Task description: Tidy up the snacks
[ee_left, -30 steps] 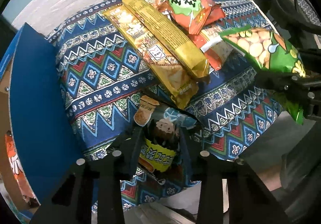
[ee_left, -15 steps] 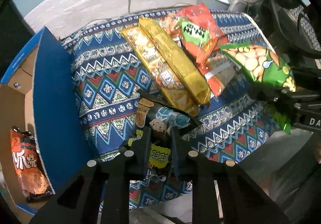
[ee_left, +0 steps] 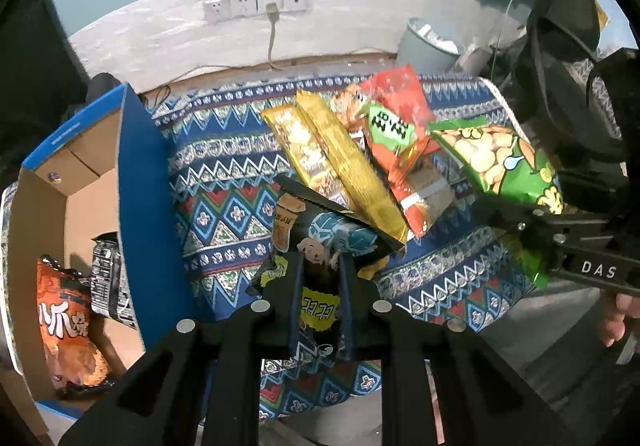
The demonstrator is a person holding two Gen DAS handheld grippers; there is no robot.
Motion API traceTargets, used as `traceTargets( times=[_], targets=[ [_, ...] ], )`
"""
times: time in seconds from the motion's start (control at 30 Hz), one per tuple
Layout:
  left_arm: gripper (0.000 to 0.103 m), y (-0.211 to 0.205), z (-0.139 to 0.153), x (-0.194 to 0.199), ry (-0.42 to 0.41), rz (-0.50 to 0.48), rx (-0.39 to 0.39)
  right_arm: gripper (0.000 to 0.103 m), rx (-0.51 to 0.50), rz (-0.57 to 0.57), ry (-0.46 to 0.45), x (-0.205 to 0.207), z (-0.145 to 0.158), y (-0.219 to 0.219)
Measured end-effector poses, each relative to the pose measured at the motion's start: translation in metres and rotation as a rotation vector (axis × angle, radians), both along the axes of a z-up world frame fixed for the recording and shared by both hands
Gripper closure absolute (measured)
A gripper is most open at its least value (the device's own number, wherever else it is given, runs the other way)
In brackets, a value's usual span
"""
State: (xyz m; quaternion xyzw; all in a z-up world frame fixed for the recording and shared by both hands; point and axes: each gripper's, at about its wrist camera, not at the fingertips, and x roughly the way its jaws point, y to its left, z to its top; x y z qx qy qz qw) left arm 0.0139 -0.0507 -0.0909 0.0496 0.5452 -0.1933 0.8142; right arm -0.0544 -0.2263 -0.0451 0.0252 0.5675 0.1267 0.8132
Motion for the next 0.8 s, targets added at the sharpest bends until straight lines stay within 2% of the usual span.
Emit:
traceTargets(
  times=[0.57, 0.7, 0.8],
  targets=[
    [0.087, 0.050, 0.060, -0.009, -0.131, 0.078, -0.083, 0.060, 0.021, 0.075, -0.091, 0.016, 0.043, 0.056],
    [0.093, 0.069, 0.072, -0.012, -0.158, 0.109, -0.094, 0.060, 0.022, 0.097, -0.100, 0.021, 0.047, 0.074],
    [0.093, 0.083, 0.079, -0.015, -0.182, 0.124, -0.099, 0.060, 0.021, 0.116, -0.105, 0.024, 0.049, 0.088]
  ],
)
